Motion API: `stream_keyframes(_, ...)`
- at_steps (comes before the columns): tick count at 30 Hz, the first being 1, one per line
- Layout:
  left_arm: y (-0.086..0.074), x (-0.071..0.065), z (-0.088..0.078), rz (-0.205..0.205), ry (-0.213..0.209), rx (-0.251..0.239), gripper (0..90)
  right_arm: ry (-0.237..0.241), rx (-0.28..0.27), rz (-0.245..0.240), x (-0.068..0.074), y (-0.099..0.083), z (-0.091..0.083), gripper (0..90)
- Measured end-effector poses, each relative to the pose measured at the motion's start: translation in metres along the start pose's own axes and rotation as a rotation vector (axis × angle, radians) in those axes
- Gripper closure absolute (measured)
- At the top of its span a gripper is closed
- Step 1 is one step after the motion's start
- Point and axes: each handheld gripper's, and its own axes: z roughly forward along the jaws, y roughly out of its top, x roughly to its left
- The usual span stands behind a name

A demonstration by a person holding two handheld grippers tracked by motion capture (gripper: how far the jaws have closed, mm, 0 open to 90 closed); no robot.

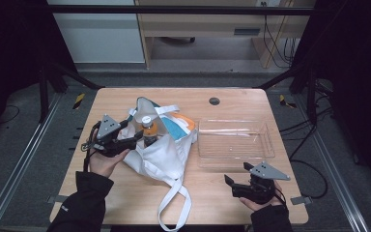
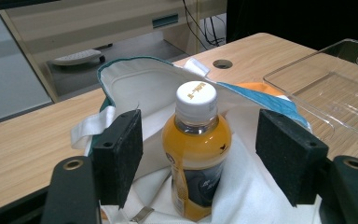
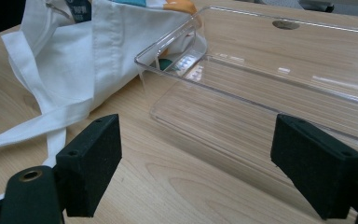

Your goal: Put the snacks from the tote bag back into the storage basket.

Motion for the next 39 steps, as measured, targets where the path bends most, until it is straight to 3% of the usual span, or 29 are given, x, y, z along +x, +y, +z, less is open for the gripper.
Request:
stream_keyframes(22, 0.003, -0.005, 0.025, -0.006, 0.001, 0.011, 32.1, -0.012, 0.022, 0.0, -0.005, -0.008, -0.005, 16.0)
stream_keyframes(39, -0.001, -0.007, 0.048, 0.01, 0.041, 0.028, 36.4, -0.013, 0.04, -0.009, -0.005, -0.009, -0.001, 16.6)
